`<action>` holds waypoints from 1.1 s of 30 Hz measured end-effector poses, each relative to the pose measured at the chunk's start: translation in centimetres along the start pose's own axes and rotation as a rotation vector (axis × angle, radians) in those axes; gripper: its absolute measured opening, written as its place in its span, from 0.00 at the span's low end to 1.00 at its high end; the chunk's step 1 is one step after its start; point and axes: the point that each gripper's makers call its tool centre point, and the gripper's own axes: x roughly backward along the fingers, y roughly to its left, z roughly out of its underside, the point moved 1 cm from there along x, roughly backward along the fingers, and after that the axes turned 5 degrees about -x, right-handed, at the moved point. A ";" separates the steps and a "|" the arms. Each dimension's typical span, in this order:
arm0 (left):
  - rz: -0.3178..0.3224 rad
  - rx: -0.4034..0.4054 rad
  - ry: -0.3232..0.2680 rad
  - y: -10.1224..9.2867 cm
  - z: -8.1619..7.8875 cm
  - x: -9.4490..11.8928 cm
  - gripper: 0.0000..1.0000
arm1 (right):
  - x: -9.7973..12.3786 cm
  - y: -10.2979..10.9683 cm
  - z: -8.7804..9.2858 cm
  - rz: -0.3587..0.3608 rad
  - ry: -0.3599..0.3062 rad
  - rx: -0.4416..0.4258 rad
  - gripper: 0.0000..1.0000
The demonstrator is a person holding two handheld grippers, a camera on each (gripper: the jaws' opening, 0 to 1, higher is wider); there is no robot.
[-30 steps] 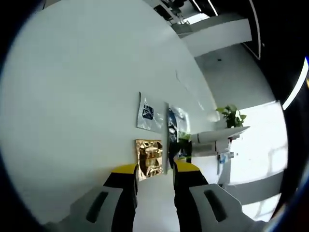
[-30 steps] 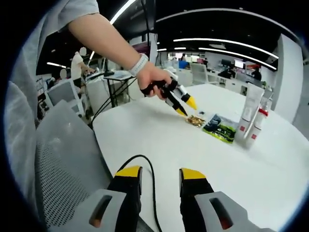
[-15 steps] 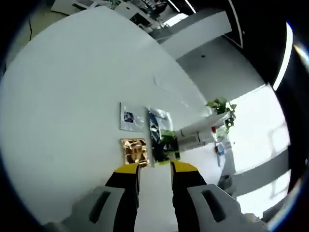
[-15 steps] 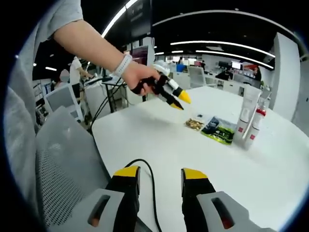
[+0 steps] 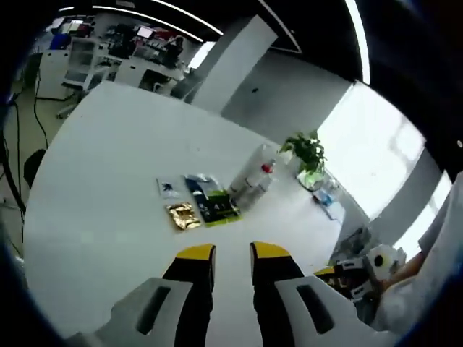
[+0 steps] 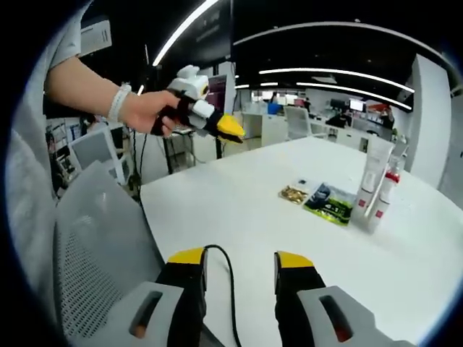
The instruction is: Arrange the skincare products in the storage area until every visible bottle or jar stands upright without overlapping.
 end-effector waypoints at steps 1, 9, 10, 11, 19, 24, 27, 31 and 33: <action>-0.010 -0.004 -0.010 -0.1 0.1 0.7 0.21 | 0.0 0.0 0.0 0.000 -0.001 0.001 0.33; -0.106 -0.073 -0.211 -1.0 -0.3 7.0 0.34 | 0.2 0.3 -0.4 -0.007 -0.020 0.019 0.33; -0.111 -0.075 -0.235 -1.2 -0.4 7.5 0.34 | 0.2 0.3 -0.5 -0.006 -0.024 0.021 0.33; -0.117 -0.077 -0.248 -1.4 -0.4 8.0 0.35 | 0.2 0.3 -0.6 -0.006 -0.027 0.021 0.33; -0.133 -0.107 -0.353 -3.1 0.6 11.0 0.48 | 0.8 0.7 -2.6 -0.033 -0.145 -0.065 0.47; -0.159 -0.154 -0.423 -3.4 1.2 12.2 0.50 | 1.0 0.7 -3.0 -0.025 -0.157 -0.060 0.48; -0.203 -0.208 -0.454 -3.2 1.6 12.7 0.57 | 1.1 0.7 -3.4 -0.028 -0.182 -0.068 0.50; -0.253 -0.284 -0.478 -2.9 2.0 13.3 0.72 | 1.2 0.9 -3.8 -0.037 -0.196 -0.081 0.52; -0.266 -0.290 -0.481 -2.8 2.5 13.3 0.78 | 1.3 1.2 -4.2 -0.057 -0.211 -0.096 0.55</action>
